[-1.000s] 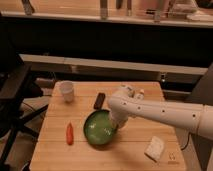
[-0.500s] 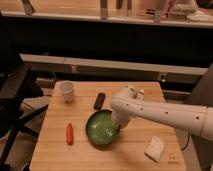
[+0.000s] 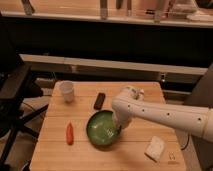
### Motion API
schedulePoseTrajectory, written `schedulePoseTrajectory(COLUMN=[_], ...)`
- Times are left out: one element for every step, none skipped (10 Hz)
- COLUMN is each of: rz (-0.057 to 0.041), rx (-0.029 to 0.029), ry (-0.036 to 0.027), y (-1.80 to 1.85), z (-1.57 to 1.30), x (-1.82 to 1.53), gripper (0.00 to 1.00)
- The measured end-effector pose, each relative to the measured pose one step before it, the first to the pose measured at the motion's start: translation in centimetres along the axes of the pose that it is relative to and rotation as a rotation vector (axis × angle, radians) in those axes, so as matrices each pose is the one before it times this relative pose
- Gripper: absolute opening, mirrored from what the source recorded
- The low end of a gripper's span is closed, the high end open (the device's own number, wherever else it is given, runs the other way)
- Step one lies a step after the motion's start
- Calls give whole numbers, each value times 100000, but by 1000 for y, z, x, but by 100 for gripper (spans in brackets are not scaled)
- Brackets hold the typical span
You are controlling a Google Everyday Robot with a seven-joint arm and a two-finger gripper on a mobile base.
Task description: Drag the ceramic bowl in a circle
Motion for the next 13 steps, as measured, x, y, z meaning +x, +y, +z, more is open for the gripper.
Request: schedulePoseTrajectory(rz=[299,-69,294,888,-6,-1754,-1325,-515,-839,-1015,-86,220,-249], rx=[-177,126,541,-355,81,102,-320,-110,-229,71,-268,38,0], ry=[69,-201,-133,98,333,218,301,-190,416,228,-226,-220,-67], y=[488,127,452,1075,71,-251,156,204,-58,-25,602,543,335], z=[-10,49,21,-56,15,194,43,55,-60,-105,46,-41,-73], x=[135,20,-154,-17,103,-226,-253,-322,181,250,-61,-246,-150], gripper=[0,0,0,0,0,0,0,0,0,0,0,0,0])
